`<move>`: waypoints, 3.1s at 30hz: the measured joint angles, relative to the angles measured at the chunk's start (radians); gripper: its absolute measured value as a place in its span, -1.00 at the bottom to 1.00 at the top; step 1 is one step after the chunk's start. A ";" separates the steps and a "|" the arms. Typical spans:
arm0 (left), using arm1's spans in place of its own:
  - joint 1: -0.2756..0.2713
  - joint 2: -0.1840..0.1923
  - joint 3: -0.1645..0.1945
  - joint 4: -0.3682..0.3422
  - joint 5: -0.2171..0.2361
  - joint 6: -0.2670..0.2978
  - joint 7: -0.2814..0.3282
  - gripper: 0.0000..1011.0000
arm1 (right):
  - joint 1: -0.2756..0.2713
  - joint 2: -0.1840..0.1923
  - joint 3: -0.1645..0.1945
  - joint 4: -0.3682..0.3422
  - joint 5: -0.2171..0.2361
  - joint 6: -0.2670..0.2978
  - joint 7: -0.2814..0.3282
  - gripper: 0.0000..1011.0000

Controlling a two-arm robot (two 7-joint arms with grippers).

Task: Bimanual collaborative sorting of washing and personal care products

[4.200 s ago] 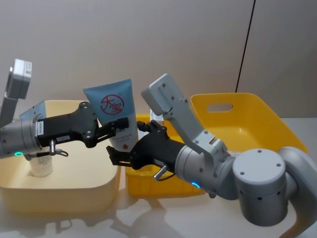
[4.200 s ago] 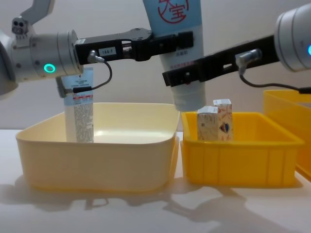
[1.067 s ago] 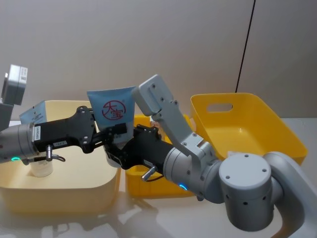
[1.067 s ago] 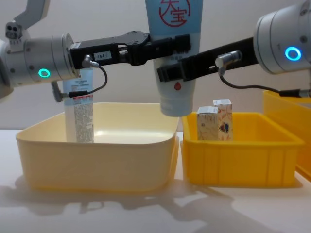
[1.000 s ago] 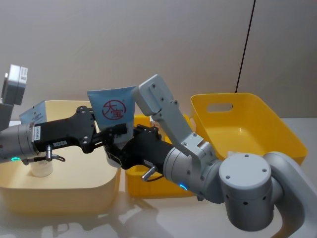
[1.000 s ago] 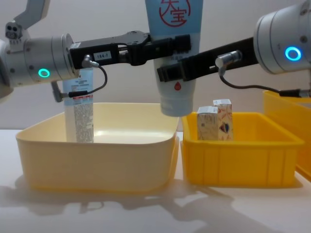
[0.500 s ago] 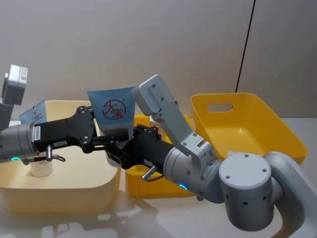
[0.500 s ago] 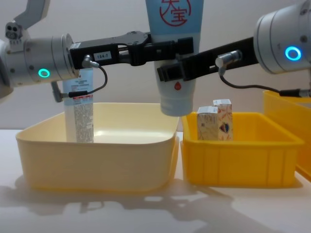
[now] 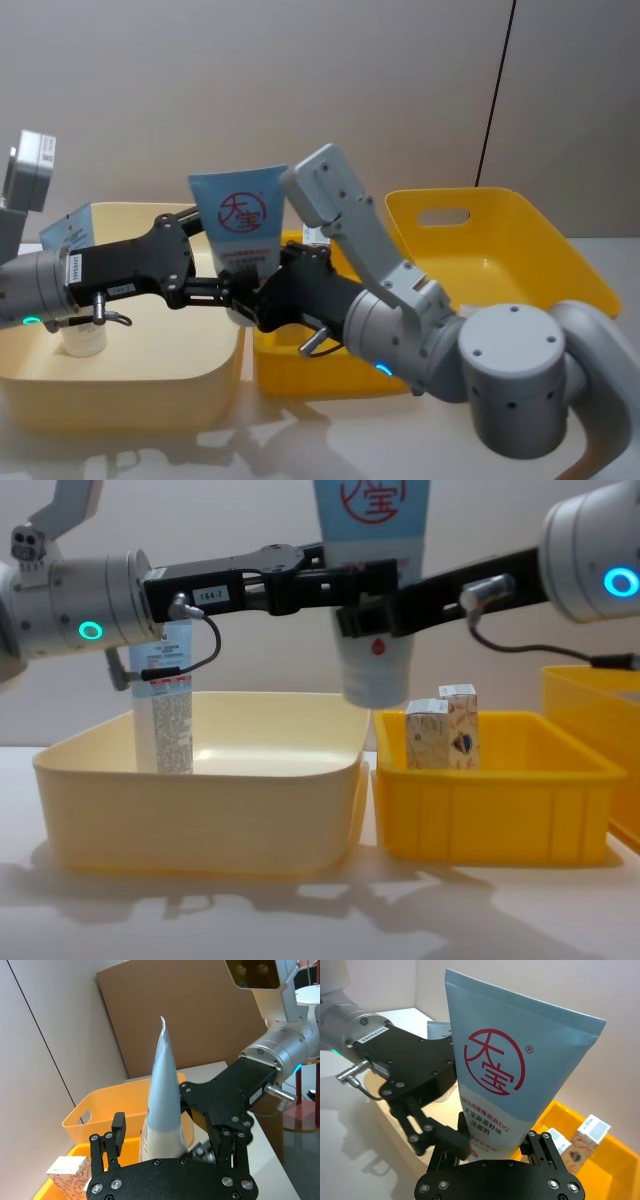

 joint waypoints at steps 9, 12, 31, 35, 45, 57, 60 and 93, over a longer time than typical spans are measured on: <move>0.000 0.000 0.000 0.000 0.000 0.000 0.000 0.98 | -0.007 0.050 0.046 -0.023 -0.003 -0.014 0.021 0.08; 0.000 0.000 0.000 0.000 0.000 0.000 0.000 0.98 | -0.014 0.070 0.067 -0.031 -0.004 -0.017 0.026 0.08; 0.000 0.000 0.000 0.000 0.000 0.000 0.000 0.98 | -0.046 0.136 0.208 -0.048 -0.001 -0.049 0.028 0.08; 0.000 0.000 0.000 0.000 0.000 0.000 0.000 0.98 | -0.025 0.149 0.252 -0.037 0.005 -0.050 0.028 0.08; 0.000 0.000 0.000 0.000 0.000 0.000 0.000 0.98 | 0.057 0.206 0.311 0.013 0.007 -0.006 0.063 0.08; 0.000 0.000 0.000 0.000 0.000 0.000 0.000 0.98 | 0.181 0.279 0.295 0.099 0.005 0.111 0.154 0.08; 0.000 0.000 0.000 0.000 0.000 0.000 0.000 0.98 | 0.221 0.295 0.278 0.132 0.005 0.146 0.181 0.08; 0.000 0.000 0.000 0.000 0.000 0.000 0.000 0.98 | 0.388 0.304 0.264 0.421 0.039 0.501 0.274 0.08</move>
